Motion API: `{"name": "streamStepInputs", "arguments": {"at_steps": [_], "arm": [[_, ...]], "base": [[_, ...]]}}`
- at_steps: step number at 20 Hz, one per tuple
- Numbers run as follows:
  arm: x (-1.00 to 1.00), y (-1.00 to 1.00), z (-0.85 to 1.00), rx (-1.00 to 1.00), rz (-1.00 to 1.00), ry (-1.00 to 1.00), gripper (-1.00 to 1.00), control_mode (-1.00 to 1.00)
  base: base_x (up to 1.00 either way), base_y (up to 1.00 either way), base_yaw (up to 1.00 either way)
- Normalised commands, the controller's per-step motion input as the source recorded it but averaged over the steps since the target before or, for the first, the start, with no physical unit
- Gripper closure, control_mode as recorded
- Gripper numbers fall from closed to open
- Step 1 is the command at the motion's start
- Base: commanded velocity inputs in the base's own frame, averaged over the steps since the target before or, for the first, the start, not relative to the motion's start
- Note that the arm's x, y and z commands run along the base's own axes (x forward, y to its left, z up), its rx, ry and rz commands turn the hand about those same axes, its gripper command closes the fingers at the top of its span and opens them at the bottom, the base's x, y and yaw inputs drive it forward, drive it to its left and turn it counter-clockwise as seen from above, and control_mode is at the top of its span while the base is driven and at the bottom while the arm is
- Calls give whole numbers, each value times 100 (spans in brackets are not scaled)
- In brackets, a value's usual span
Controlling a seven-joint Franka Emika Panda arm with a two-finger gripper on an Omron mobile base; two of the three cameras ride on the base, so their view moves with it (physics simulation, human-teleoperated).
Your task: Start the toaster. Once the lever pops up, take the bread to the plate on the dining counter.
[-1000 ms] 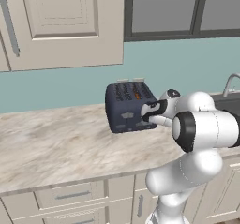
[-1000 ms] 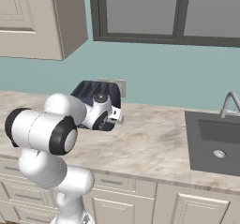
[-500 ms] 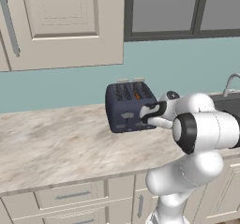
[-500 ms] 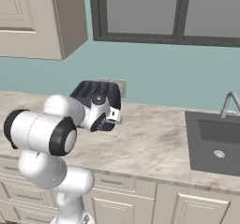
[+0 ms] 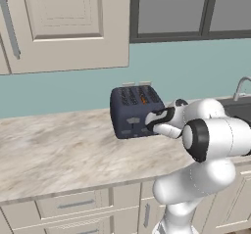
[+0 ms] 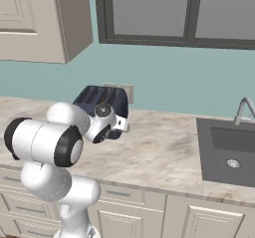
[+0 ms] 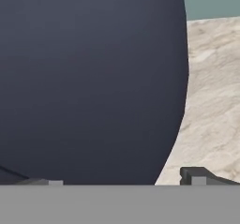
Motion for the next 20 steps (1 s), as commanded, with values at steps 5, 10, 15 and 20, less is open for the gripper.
{"name": "streamStepInputs", "arguments": {"at_steps": [5, 10, 15, 20], "arm": [[0, 14, 85, 0, 0, -7, -100, -100], [-9, 15, 71, 0, 0, -4, -100, -100], [-53, 9, 24, -2, 0, -8, -100, -100], [-71, 2, 34, -1, 0, -13, -100, -100]], "base": [[0, 0, 0], [0, 0, 0], [0, 0, 0], [0, 0, 0]]}}
